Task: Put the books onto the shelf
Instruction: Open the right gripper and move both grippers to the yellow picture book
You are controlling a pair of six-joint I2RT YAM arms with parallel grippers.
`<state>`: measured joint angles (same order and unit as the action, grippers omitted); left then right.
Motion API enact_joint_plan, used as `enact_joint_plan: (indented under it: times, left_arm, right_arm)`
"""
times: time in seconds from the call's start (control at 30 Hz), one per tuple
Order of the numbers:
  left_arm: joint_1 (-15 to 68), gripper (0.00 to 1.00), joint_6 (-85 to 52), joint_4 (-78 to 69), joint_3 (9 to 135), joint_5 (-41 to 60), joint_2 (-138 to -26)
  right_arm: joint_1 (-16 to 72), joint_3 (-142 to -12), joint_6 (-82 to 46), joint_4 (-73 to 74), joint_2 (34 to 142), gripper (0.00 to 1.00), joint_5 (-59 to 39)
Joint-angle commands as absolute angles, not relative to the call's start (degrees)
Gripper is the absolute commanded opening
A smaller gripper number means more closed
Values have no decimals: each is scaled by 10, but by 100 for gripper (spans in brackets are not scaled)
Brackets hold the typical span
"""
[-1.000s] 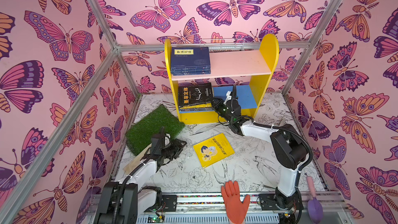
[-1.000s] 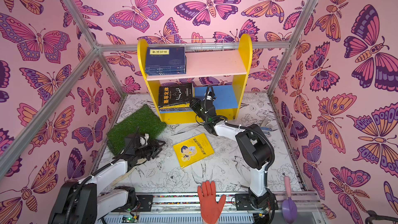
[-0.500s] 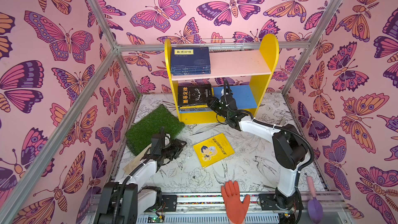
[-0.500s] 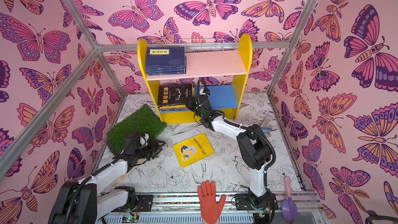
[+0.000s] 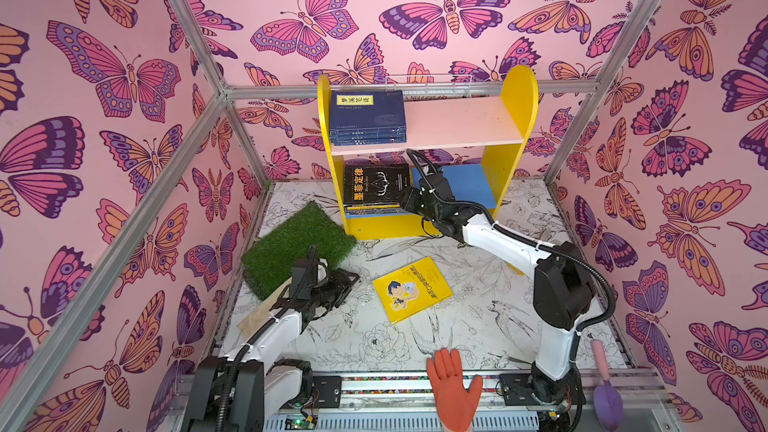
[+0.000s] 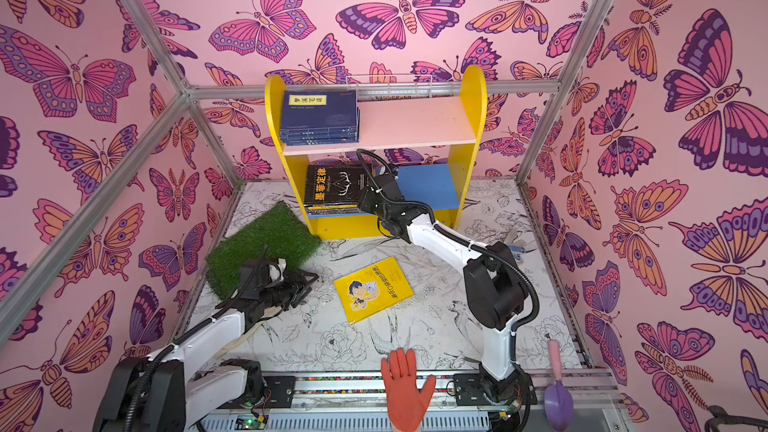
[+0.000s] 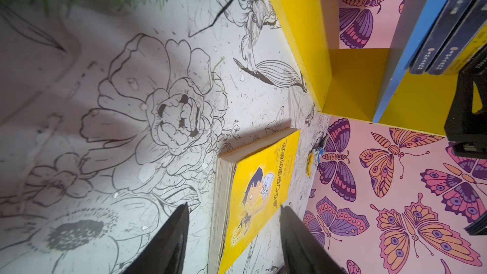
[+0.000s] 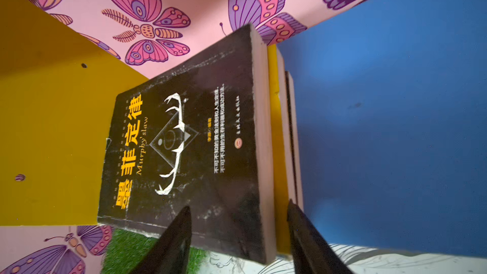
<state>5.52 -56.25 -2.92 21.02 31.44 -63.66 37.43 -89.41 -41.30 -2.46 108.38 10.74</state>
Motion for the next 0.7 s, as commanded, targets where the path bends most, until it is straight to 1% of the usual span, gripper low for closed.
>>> enact_joint_plan:
  times: [0.0, 0.13, 0.2, 0.27, 0.33, 0.5, 0.6, 0.67]
  left_arm:
    - [53, 58, -533, 2, 227, 301, -628]
    - [62, 59, -520, 11, 239, 295, -632]
    - [71, 60, -514, 13, 247, 292, -639]
    - [82, 60, -505, 15, 258, 293, -648]
    - [94, 60, -493, 15, 270, 297, -663]
    - [110, 61, -460, 37, 304, 320, -709]
    - [120, 61, -432, 76, 330, 321, -740]
    - [129, 60, -412, 98, 348, 322, -760]
  right_arm:
    - [375, -891, -339, -45, 1028, 63, 173]
    - [373, -840, -308, -42, 972, 65, 177]
    - [369, -795, -304, -50, 937, 65, 156]
    - [364, -745, -303, -58, 907, 65, 124]
    - [356, -678, -306, -67, 866, 64, 71]
    - [329, -514, -321, -58, 807, 64, -65]
    - [320, -466, -318, -75, 810, 64, -118]
    - [314, -458, -318, -100, 830, 64, -132]
